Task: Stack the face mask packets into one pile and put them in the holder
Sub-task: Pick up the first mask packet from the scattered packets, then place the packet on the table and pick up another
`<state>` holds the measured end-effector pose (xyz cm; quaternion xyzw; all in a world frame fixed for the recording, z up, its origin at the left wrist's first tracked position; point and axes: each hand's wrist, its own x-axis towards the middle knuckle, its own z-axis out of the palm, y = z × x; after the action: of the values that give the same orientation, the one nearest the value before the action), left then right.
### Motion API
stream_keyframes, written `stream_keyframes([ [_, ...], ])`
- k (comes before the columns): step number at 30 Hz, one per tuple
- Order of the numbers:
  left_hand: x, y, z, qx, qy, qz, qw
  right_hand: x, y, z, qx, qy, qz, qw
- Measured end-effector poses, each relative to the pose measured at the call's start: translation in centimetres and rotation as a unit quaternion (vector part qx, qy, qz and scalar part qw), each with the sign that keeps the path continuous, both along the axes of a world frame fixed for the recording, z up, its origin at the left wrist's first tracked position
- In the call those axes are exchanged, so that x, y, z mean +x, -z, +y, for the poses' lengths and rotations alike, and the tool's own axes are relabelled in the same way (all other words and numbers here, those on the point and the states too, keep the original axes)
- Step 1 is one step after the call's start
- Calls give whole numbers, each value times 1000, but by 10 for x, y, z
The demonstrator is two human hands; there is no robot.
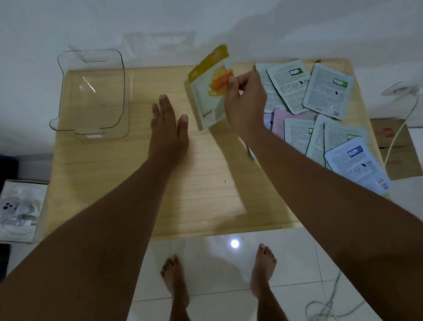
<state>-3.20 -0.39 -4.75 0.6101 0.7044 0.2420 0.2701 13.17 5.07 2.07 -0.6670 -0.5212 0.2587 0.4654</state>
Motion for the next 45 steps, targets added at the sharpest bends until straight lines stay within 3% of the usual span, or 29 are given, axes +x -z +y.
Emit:
stream_keyframes([
  [3, -8, -3, 3, -7, 27, 47, 998, -7, 22, -12, -97, -25, 3, 995],
  [5, -13, 2, 5, -60, 82, 118, 988, -6, 30, -20, -137, -65, -60, 987],
  [10, -17, 16, -3, -93, 157, 221, 958, 13, 29, -32, -112, -130, -230, 958],
  [13, -15, 15, -5, -93, 158, 227, 957, 32, 33, -27, -133, -125, -347, 920],
  [16, -12, 13, -4, -98, 157, 224, 957, 44, 41, -24, -227, -134, -442, 858],
  [24, -10, 12, -8, -94, 161, 233, 954, 50, 57, -34, -223, -176, -456, 843],
  [31, -9, 13, -9, -90, 161, 244, 952, 62, 63, -37, -136, -215, -511, 821],
  [33, -9, 13, -10, -87, 160, 246, 952, 64, 63, -39, -104, -221, -493, 835],
  [38, -8, 12, -10, -99, 159, 244, 952, 62, 42, -41, -48, -184, -322, 927],
  [43, -7, 8, -5, -128, 167, 248, 945, 45, -13, -25, 73, -145, -171, 972],
  [45, -6, 6, -3, -136, 163, 246, 946, 37, -27, -19, 81, -117, -103, 984],
])
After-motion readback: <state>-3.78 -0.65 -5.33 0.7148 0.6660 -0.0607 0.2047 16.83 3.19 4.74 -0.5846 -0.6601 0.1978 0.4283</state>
